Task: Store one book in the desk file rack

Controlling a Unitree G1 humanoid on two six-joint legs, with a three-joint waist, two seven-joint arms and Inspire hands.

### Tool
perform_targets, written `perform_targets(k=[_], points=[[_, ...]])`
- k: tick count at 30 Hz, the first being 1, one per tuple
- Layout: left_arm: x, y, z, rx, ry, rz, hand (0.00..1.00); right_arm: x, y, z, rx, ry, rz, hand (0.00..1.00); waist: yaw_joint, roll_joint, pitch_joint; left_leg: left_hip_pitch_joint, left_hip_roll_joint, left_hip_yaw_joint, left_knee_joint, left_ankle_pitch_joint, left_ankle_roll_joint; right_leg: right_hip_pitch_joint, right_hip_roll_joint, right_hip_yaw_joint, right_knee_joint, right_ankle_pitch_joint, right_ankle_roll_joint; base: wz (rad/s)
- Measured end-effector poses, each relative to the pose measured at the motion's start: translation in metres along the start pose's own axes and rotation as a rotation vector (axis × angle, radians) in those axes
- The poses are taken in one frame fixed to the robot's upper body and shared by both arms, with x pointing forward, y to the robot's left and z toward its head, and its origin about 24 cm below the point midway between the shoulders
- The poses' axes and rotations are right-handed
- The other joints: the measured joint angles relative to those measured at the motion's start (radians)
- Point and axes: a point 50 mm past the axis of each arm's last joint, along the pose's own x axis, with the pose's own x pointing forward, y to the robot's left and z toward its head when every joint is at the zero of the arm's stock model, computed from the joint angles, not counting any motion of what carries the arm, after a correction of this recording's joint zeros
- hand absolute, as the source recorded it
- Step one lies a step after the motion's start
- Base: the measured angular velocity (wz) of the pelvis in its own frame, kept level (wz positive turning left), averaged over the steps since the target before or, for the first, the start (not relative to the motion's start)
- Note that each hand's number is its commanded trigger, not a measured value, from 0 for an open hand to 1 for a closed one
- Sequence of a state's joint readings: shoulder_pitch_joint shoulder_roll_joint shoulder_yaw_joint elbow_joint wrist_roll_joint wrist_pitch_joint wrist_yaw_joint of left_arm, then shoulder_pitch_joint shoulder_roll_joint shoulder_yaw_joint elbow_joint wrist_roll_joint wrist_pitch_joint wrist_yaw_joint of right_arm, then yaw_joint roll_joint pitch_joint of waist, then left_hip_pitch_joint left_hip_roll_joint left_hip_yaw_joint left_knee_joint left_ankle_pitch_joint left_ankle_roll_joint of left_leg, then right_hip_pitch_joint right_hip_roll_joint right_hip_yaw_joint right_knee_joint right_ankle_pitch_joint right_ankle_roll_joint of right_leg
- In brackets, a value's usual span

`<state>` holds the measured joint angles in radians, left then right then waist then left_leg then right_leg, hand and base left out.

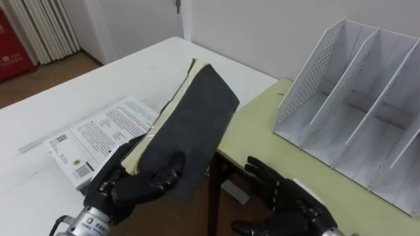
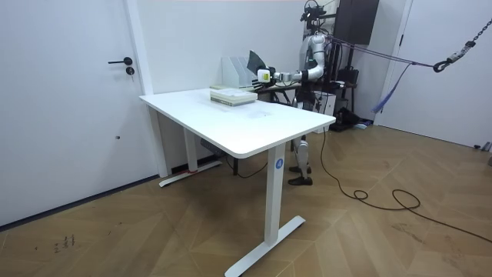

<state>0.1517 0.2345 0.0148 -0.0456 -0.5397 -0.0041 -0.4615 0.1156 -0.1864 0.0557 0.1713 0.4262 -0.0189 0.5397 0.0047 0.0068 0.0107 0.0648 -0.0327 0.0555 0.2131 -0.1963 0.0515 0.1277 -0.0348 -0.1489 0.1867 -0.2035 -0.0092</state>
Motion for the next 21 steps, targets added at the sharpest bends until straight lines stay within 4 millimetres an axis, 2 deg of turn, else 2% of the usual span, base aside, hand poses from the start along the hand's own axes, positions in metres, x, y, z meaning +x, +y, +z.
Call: perform_targets(k=[2, 4, 10, 21], points=[[0.0, -0.001, -0.002, -0.021, 0.004, -0.019, 1.0, 0.001, 0.002, 0.006, 0.035, -0.043, 0.03, 0.0, 0.001, 0.003, 0.0017, 0.0, 0.002, 0.001, 0.0, 0.0, -0.001, -0.001, 0.001, 0.001, 0.0, 0.0, -0.001, 0.0], [0.0, -0.003, -0.004, -0.067, 0.005, -0.047, 1.0, 0.002, 0.006, 0.014, 0.074, -0.087, 0.075, 0.0, 0.001, 0.013, 0.0075, -0.002, 0.004, 0.002, 0.0, -0.001, -0.001, -0.003, 0.003, 0.003, 0.001, 0.002, -0.003, 0.0], [-0.004, -0.005, -0.014, -0.13, 0.072, -0.168, 1.0, 0.001, 0.008, 0.018, 0.247, -0.164, 0.134, 0.0, 0.002, 0.03, -0.0002, -0.004, 0.004, -0.001, 0.008, -0.002, -0.001, -0.005, 0.004, 0.009, 0.007, 0.002, -0.004, -0.01], [-0.006, -0.005, -0.013, -0.164, 0.077, -0.23, 1.0, 0.003, 0.014, 0.019, 0.388, -0.205, 0.192, 0.0, 0.002, 0.033, -0.0008, -0.015, 0.004, -0.001, 0.021, -0.003, 0.0, -0.011, 0.009, 0.009, 0.02, 0.003, -0.004, 0.0]])
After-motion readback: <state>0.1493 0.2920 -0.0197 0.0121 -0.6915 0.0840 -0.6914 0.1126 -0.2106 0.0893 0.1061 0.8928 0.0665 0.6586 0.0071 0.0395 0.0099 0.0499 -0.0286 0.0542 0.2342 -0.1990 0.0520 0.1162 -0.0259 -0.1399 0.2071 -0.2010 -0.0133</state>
